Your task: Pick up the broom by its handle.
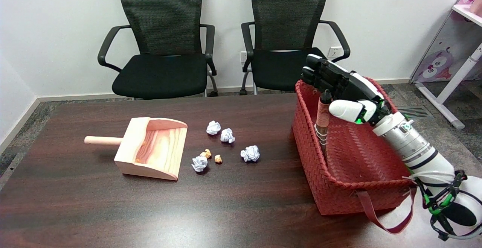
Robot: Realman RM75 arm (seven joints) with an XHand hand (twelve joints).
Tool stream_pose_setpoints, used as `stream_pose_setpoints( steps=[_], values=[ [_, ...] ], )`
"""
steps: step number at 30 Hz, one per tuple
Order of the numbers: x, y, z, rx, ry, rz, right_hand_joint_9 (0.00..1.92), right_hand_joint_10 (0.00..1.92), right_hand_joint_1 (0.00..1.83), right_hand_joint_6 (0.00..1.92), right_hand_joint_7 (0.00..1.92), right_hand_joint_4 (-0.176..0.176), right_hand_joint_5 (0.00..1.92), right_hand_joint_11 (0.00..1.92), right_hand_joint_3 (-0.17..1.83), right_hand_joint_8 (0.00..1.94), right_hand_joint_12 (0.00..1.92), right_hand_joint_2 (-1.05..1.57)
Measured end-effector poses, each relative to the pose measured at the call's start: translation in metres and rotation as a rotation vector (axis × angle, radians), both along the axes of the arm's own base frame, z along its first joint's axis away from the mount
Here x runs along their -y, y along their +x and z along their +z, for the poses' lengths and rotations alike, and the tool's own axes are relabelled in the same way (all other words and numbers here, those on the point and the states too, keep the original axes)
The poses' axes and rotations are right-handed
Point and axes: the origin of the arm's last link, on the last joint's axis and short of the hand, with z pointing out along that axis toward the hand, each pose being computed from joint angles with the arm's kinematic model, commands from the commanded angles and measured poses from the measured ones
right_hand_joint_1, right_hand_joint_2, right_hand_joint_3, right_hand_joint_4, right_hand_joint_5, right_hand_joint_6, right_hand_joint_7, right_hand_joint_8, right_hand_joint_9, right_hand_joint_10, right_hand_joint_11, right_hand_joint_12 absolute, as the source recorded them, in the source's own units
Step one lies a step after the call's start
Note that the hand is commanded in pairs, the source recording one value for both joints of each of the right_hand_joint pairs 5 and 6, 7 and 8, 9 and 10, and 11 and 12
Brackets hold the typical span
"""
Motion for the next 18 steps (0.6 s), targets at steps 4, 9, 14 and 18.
stream_pose_setpoints(
  steps=[4, 9, 14, 18],
  values=[
    [0.002, 0.001, -0.002, -0.015, 0.011, -0.024, 0.19, 0.19, 0.91, 0.1, 0.1, -0.176, 0.1, 0.2, 0.68, 0.1, 0.2, 0.18],
    [0.004, 0.001, -0.005, -0.032, 0.022, -0.06, 0.19, 0.19, 0.91, 0.1, 0.1, -0.176, 0.1, 0.19, 0.68, 0.1, 0.19, 0.18],
    [0.006, 0.0, -0.009, -0.057, 0.03, -0.089, 0.19, 0.19, 0.91, 0.1, 0.1, -0.176, 0.1, 0.19, 0.69, 0.1, 0.19, 0.18],
    [0.007, 0.0, -0.014, -0.077, 0.036, -0.107, 0.22, 0.22, 0.91, 0.1, 0.1, -0.176, 0.1, 0.28, 0.68, 0.1, 0.28, 0.19]
  ],
)
